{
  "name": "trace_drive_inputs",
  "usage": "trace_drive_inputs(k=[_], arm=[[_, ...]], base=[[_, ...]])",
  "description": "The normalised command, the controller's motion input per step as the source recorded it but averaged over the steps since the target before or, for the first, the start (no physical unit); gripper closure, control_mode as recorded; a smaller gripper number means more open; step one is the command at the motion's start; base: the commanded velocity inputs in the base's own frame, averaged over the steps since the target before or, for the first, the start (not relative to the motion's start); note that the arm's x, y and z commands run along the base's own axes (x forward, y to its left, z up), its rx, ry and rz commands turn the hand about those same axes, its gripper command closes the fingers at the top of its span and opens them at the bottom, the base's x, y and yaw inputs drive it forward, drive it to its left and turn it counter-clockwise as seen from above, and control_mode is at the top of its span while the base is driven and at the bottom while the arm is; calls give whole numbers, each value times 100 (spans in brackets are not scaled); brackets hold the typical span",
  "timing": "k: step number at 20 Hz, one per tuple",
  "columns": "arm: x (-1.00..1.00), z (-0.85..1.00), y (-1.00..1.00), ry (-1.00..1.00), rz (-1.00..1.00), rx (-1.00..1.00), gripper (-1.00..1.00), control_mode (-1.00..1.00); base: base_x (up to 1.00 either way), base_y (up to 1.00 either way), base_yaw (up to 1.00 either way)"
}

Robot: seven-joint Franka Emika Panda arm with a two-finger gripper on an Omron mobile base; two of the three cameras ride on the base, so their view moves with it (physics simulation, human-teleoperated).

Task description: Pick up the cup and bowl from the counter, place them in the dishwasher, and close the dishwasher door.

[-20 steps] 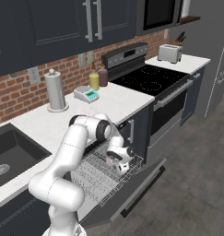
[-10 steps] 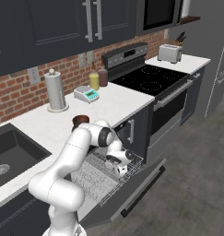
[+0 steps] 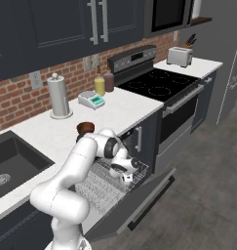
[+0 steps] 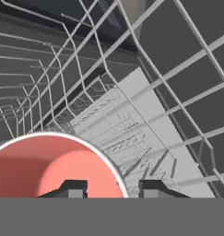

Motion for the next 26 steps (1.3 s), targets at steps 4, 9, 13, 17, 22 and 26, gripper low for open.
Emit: trace_drive_inputs(k=[4,9,13,17,22,26], arm=[[-5,-6,-13,0,-7,2,-100,-100],[-49,13,-50,-6,-7,5,-100,-100],[-66,52,-50,-14,-7,7,-100,-100],[-59,88,-26,-17,-6,6,-100,-100],[-48,89,-6,-12,-5,4,-100,-100],[-43,90,0,-11,-4,2,-100,-100]], base=[[0,0,0],[0,0,0],[0,0,0],[0,0,0],[0,0,0],[0,0,0]])
